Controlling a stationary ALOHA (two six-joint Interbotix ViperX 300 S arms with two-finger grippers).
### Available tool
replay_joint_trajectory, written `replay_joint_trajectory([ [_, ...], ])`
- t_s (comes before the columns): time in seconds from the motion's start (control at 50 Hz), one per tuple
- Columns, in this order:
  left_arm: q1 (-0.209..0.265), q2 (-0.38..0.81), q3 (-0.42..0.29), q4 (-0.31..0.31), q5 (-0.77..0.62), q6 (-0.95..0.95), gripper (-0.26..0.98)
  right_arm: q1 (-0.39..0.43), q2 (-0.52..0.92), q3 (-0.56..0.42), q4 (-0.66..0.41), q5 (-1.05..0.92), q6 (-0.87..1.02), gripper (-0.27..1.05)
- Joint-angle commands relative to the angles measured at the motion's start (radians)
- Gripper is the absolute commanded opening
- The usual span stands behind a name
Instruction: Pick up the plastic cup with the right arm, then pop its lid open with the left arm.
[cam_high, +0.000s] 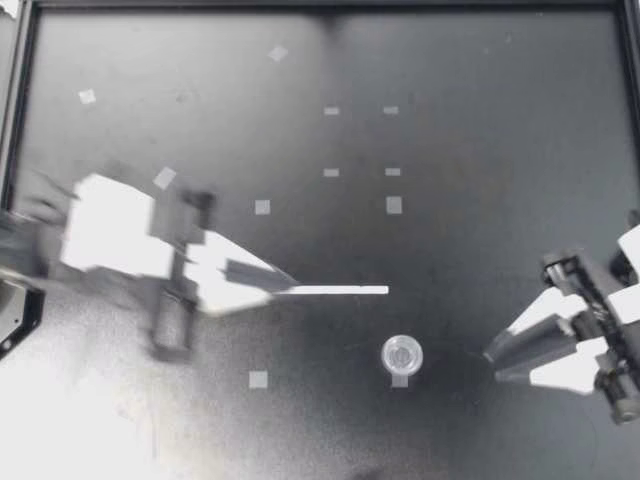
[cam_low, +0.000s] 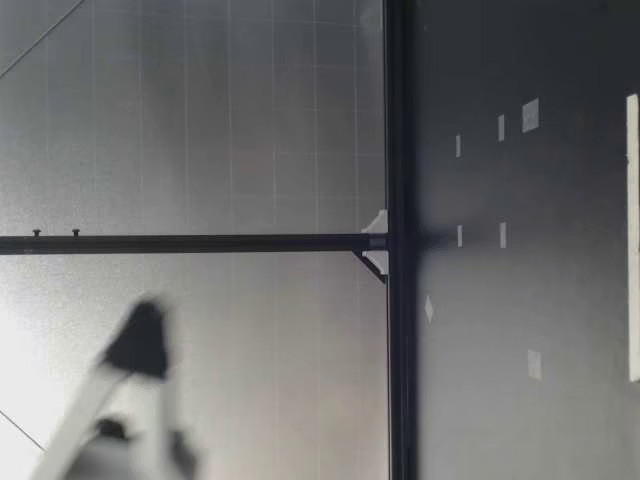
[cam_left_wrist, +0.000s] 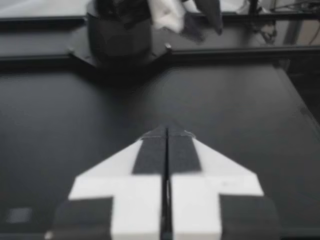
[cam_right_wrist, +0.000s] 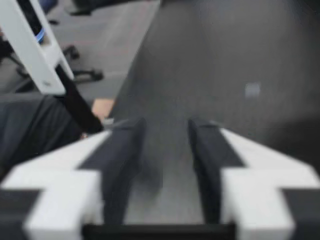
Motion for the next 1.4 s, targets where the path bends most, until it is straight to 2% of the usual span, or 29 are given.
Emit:
replay_joint_trajectory([
  [0.0,-0.025,0.072,-0.041,-0.031,-0.067,0.000,-0.13,0.006,0.067,0.002,0.003,-0.048,0.037,0.58],
  [0.18,-0.064,0.239,-0.135,-0.060,-0.075,-0.002,-0.13,0.008,0.235,-0.015,0.021,-0.046,0.091,0.62],
  [0.4,-0.069,0.336,-0.210,-0.067,-0.012,-0.044,-0.13,0.008,0.426,-0.066,0.092,-0.049,0.100,0.65],
  [0.8,-0.069,0.436,-0.230,-0.066,-0.034,-0.067,-0.13,-0.028,0.529,-0.071,0.149,-0.064,0.071,0.66],
  [1.1,-0.069,0.456,-0.207,-0.066,-0.124,-0.072,-0.13,-0.032,0.586,-0.055,0.156,-0.225,-0.011,0.66],
  [1.38,-0.069,0.512,-0.233,-0.069,-0.164,-0.074,-0.13,-0.032,0.646,-0.043,0.196,-0.268,-0.031,0.66],
])
